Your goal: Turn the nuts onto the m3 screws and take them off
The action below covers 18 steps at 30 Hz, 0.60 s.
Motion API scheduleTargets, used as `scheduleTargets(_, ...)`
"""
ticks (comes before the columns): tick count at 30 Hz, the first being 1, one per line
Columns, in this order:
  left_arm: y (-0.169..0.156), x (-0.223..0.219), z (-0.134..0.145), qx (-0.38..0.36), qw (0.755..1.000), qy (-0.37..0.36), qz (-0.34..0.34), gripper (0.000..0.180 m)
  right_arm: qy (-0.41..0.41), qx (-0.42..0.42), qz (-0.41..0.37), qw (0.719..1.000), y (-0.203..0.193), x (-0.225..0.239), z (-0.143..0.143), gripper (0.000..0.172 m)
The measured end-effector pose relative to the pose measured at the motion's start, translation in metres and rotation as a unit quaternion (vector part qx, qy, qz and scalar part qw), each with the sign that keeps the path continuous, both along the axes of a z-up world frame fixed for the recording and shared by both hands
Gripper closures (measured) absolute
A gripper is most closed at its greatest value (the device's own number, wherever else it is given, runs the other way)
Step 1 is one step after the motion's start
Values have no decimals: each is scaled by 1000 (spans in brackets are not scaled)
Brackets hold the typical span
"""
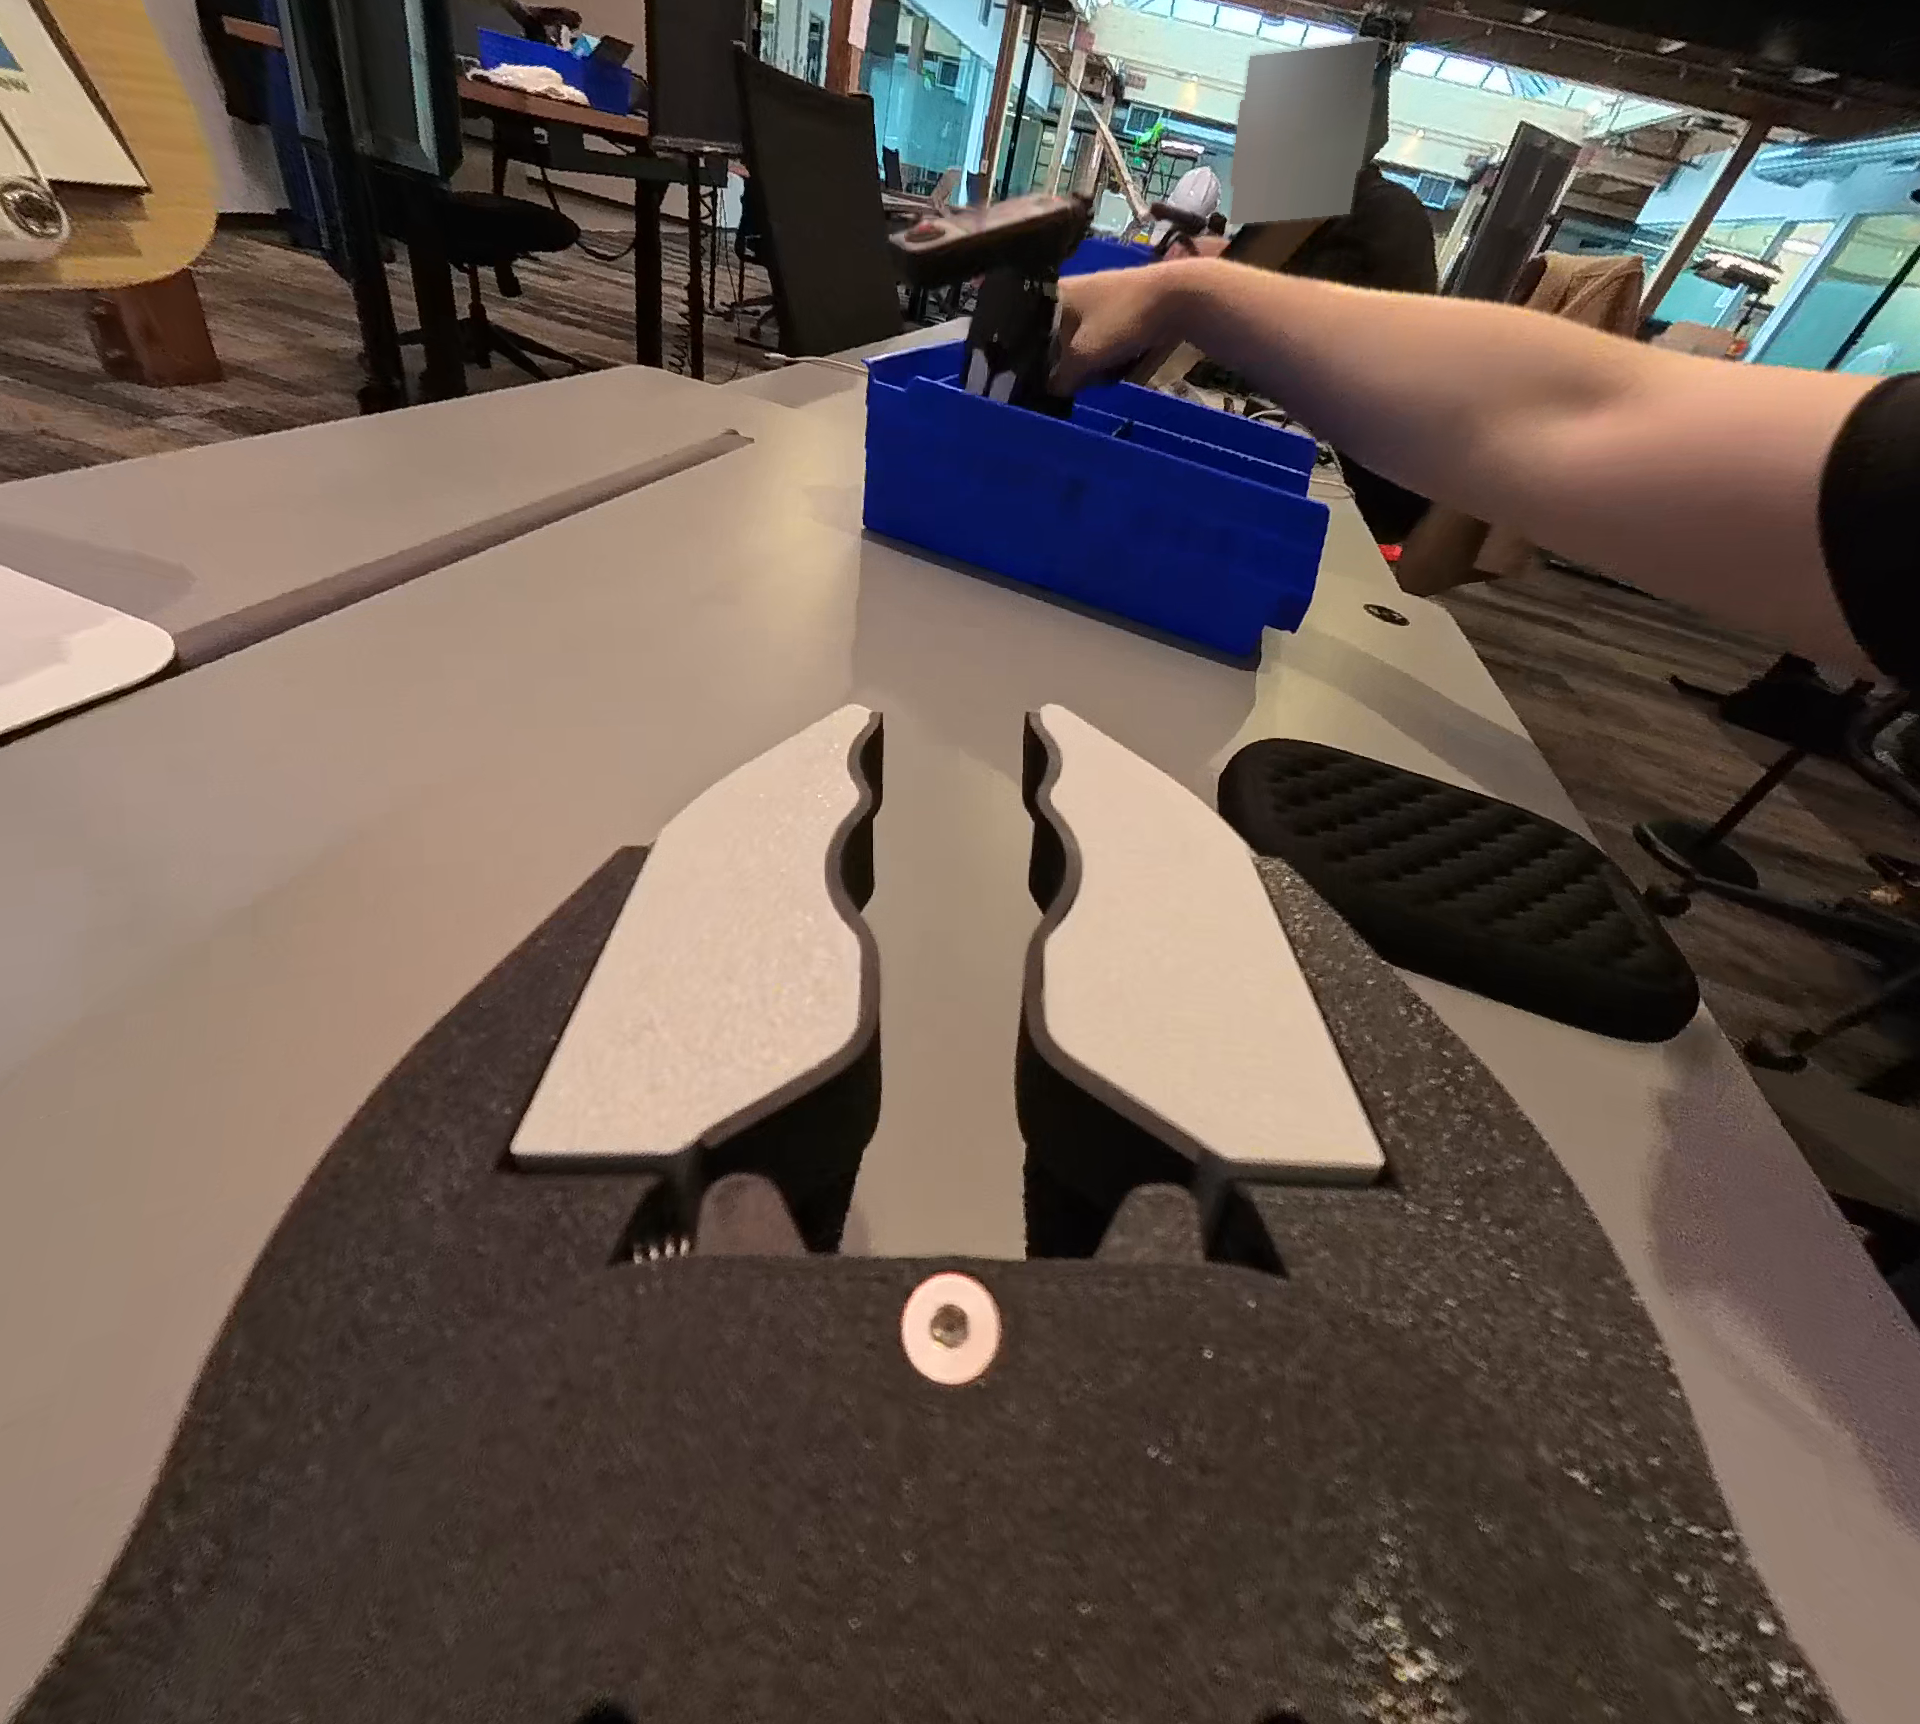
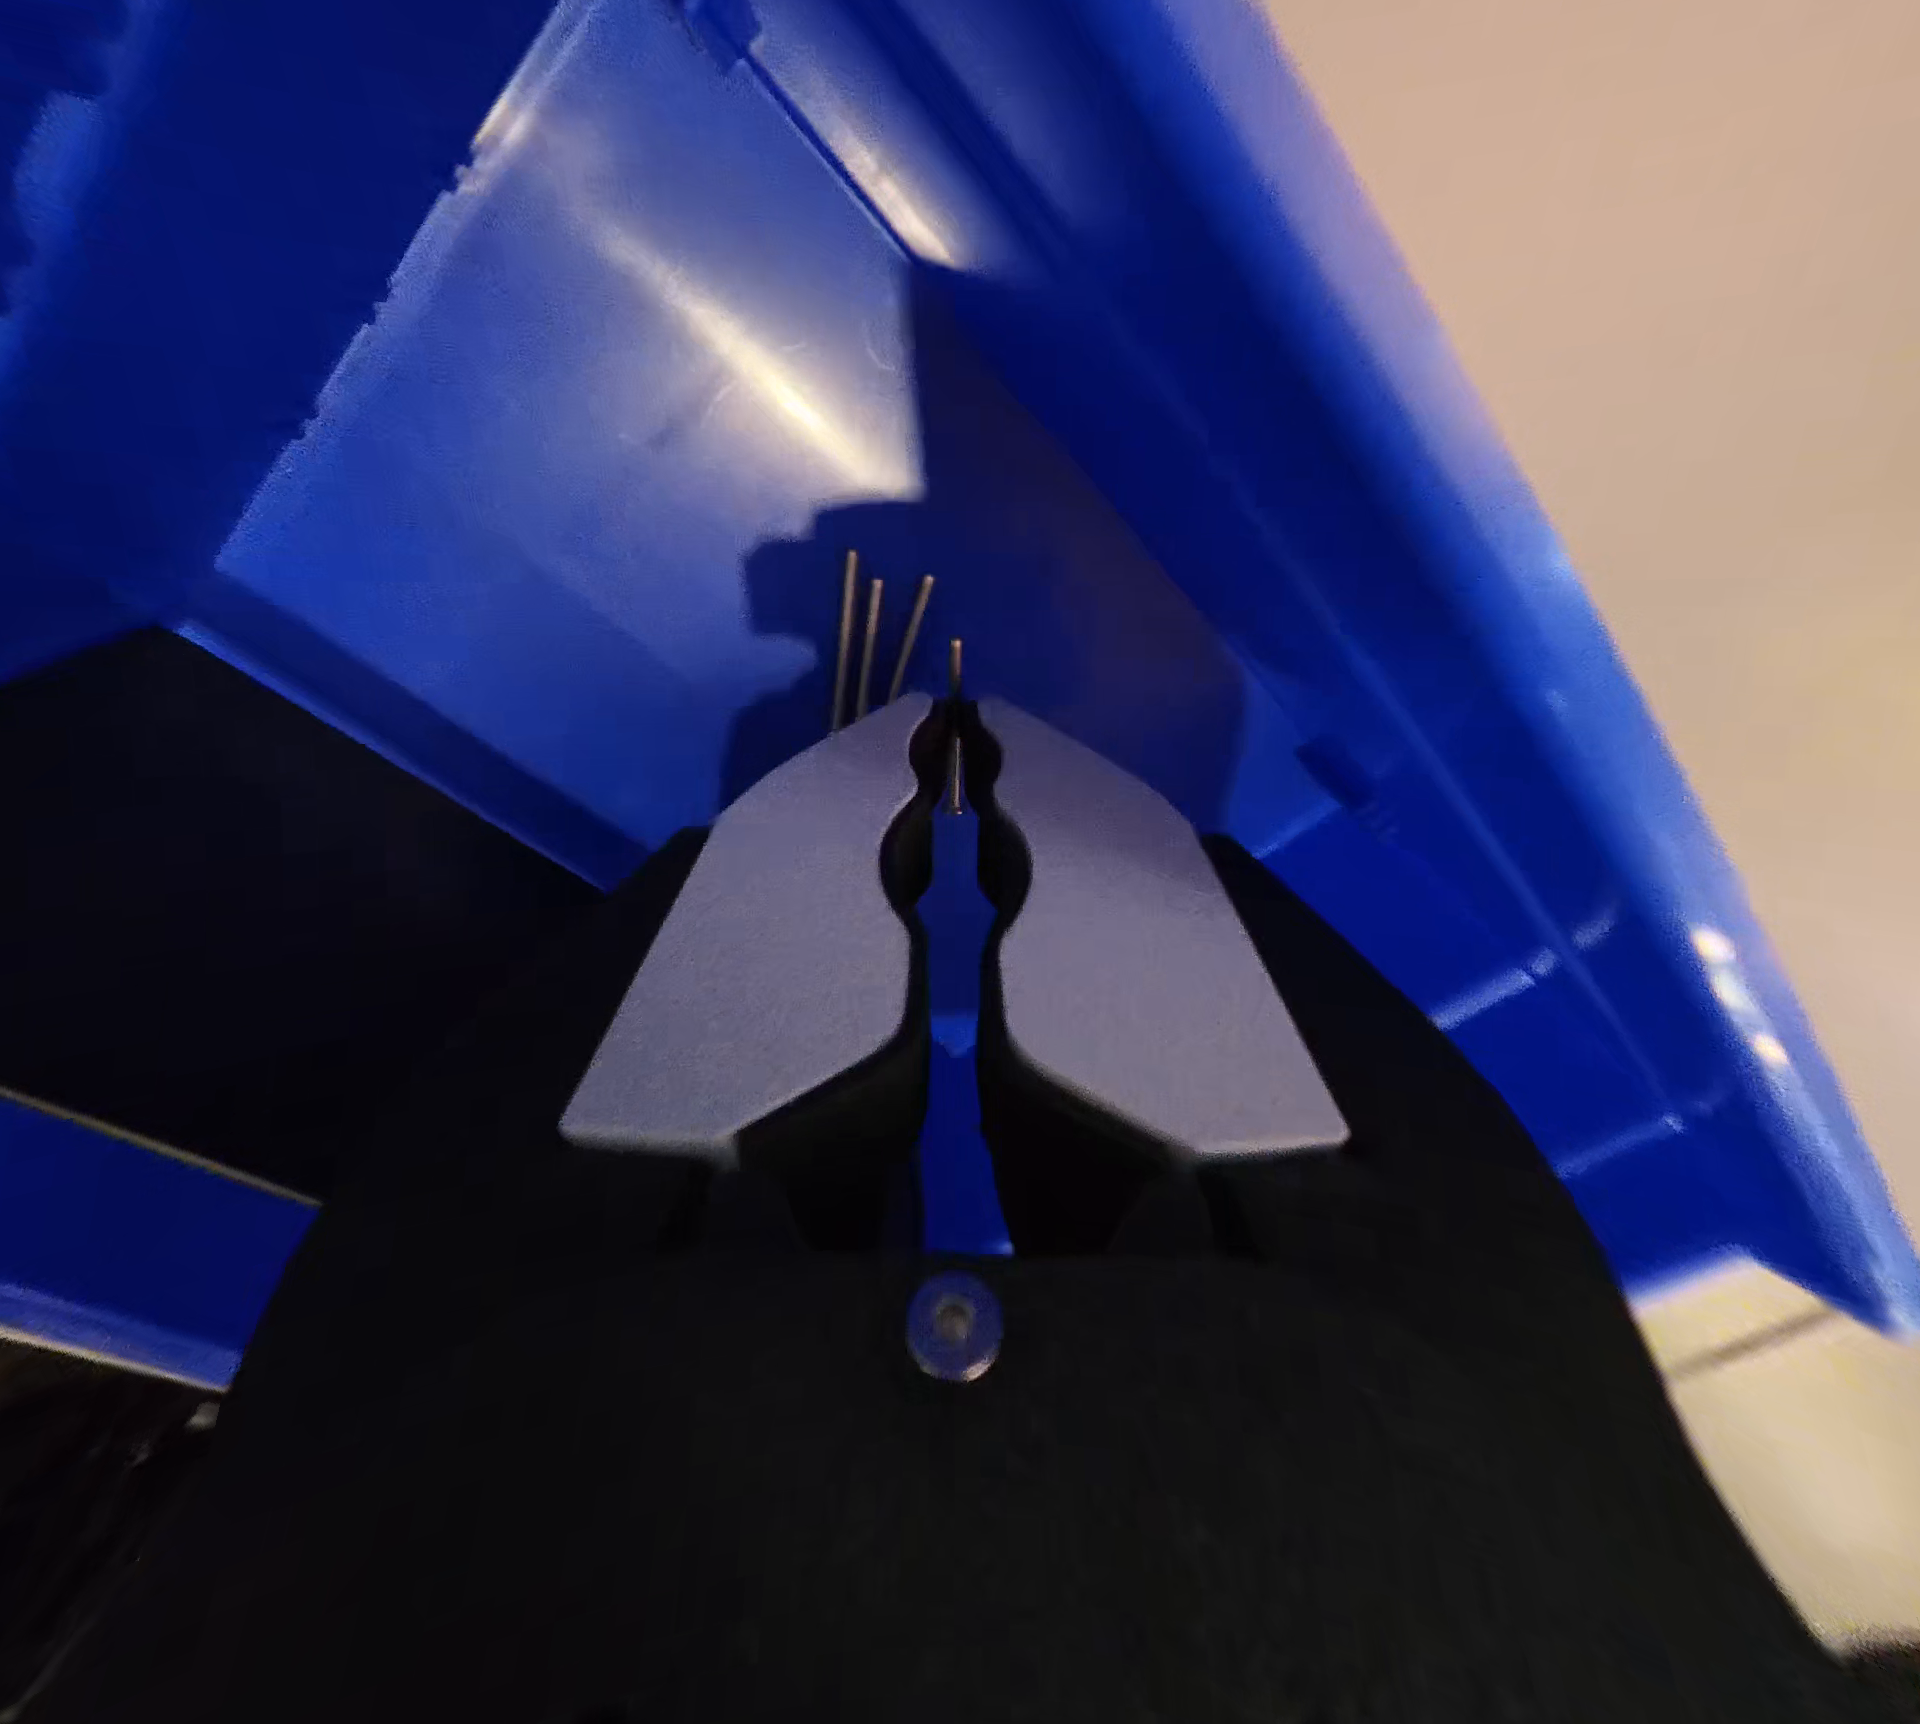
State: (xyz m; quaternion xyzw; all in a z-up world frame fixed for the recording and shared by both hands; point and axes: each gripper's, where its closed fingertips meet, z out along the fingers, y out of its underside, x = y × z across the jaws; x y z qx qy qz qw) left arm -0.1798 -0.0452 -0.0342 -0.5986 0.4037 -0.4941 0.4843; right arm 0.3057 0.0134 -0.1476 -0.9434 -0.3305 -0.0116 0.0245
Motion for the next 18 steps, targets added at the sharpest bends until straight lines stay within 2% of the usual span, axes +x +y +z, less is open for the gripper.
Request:
scheduleTargets(5,-2,2,0,8,1000,6,-1,155,50,-15,-14,999,-3,-3,-9,169)
scheduleTargets(15,-7,8,-8,23,999,35,-5,156,54,0,-17,998,-1,-4,-11,166)
scheduleTargets(18,-6,6,-3,24,999,26,-1,155,40,38,-9,998,3,-2,-7,168)
